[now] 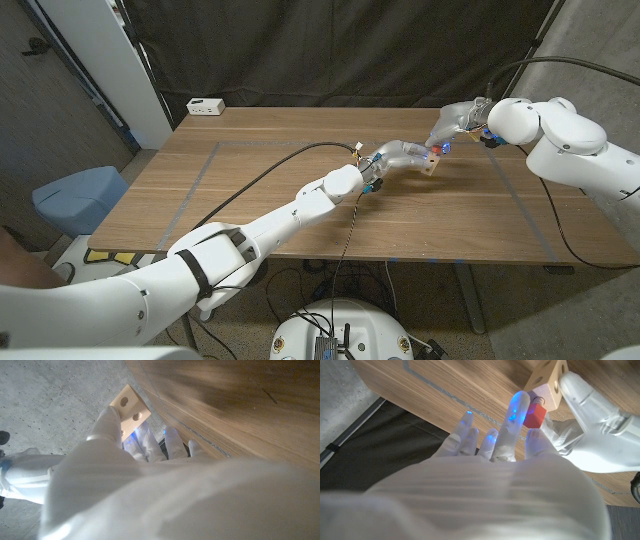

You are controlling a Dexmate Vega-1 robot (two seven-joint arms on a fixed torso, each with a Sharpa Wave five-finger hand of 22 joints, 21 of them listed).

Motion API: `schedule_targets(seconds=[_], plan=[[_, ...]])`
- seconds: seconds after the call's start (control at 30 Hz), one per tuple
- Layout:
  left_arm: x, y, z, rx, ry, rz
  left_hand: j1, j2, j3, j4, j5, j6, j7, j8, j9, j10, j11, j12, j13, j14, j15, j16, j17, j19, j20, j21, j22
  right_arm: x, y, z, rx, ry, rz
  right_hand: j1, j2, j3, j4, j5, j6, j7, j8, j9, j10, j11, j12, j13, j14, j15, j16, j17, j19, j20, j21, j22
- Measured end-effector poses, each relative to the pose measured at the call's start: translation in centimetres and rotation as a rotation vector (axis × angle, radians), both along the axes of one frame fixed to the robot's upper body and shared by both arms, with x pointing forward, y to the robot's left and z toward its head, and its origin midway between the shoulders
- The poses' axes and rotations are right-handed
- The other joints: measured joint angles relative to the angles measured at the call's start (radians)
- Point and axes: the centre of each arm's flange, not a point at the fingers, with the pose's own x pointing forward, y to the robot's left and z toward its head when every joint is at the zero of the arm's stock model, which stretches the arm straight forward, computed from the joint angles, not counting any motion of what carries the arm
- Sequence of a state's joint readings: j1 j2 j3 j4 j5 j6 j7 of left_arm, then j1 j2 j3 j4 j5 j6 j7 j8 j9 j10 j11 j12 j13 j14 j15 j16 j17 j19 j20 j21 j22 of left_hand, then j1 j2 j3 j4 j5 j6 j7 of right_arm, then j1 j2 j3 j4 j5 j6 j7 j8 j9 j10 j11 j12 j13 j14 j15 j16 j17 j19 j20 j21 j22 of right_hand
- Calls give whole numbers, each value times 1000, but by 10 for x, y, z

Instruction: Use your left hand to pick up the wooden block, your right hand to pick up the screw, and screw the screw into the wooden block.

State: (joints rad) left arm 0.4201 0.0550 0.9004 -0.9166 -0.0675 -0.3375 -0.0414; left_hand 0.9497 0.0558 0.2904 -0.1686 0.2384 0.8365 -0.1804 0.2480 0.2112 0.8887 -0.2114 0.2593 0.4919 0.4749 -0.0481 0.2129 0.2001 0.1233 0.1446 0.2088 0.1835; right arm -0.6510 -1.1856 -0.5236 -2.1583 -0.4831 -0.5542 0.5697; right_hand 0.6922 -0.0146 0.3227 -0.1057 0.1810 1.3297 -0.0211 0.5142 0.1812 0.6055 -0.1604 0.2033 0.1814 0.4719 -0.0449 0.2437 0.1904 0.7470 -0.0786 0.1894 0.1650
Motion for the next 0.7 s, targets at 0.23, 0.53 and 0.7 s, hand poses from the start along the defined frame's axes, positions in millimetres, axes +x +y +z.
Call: schedule_targets(seconds=[0.23, 0.53, 0.7], plan=[[1, 0, -1, 1, 2, -1, 0, 0, 0, 0, 0, 0, 0, 0, 1, 1, 1, 0, 0, 0, 0, 0, 0, 0, 0, 0, 0, -2, -2, 1, -13, 0, -13, -68, -37, -32, 16, 0, -23, 9, -27, 0, -11, 0, -11, 0, -3, -3, -12, 0, -13, 5, 0, 0], [2, 1, -1, 2, 4, -2, 0, 0, 0, 0, 0, 0, 0, 0, 1, 3, 2, 0, 0, 0, 0, 0, 0, 0, 0, 0, 0, -4, -2, 5, -38, 16, -32, -114, -74, -56, 21, 5, -75, 10, -67, 3, -38, 12, -19, 0, -21, 2, -28, 0, -23, 7, -5, 0], [3, 1, -1, 2, 5, -3, 0, 0, 0, 0, 0, 0, 0, 0, 1, 3, 2, 0, 0, 0, 0, 0, 0, 0, 0, 0, 0, -5, -1, 6, -49, 34, -43, -129, -82, -64, 21, 12, -125, 14, -95, 6, -82, 27, -24, 3, -35, 2, -38, 0, -34, 9, -5, 0]])
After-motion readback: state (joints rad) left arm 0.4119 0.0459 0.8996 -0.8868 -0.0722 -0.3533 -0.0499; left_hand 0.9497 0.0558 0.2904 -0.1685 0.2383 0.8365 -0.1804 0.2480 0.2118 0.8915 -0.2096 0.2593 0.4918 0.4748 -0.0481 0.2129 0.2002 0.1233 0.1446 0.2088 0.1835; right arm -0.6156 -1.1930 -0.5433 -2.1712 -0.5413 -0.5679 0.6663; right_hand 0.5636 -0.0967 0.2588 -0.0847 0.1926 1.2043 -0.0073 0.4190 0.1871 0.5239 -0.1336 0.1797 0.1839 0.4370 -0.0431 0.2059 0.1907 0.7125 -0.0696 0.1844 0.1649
